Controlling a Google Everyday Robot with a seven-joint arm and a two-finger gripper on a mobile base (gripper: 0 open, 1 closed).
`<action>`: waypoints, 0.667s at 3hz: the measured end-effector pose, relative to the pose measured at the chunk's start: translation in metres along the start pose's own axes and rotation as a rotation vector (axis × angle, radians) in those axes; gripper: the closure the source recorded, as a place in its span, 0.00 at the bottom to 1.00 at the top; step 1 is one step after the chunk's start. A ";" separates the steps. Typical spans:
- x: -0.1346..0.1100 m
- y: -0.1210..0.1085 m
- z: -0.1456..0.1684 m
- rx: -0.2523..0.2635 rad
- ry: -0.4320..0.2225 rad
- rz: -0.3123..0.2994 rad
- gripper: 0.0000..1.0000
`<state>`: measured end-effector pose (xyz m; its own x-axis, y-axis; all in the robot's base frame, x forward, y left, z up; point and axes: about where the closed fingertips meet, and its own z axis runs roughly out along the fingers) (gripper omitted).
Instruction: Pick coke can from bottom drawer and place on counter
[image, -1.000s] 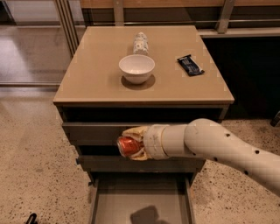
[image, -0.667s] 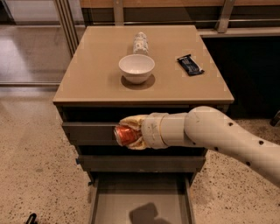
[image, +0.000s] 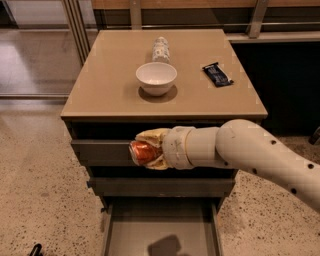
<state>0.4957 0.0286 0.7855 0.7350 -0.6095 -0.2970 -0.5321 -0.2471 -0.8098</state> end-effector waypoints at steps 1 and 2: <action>-0.029 -0.041 -0.047 0.079 0.028 -0.098 1.00; -0.038 -0.082 -0.101 0.146 0.100 -0.178 1.00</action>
Offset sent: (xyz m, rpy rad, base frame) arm -0.0326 -0.0700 0.2202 -0.0481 -0.4081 -0.0979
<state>0.4690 -0.0034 0.9145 0.7625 -0.6396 -0.0976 -0.3262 -0.2498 -0.9117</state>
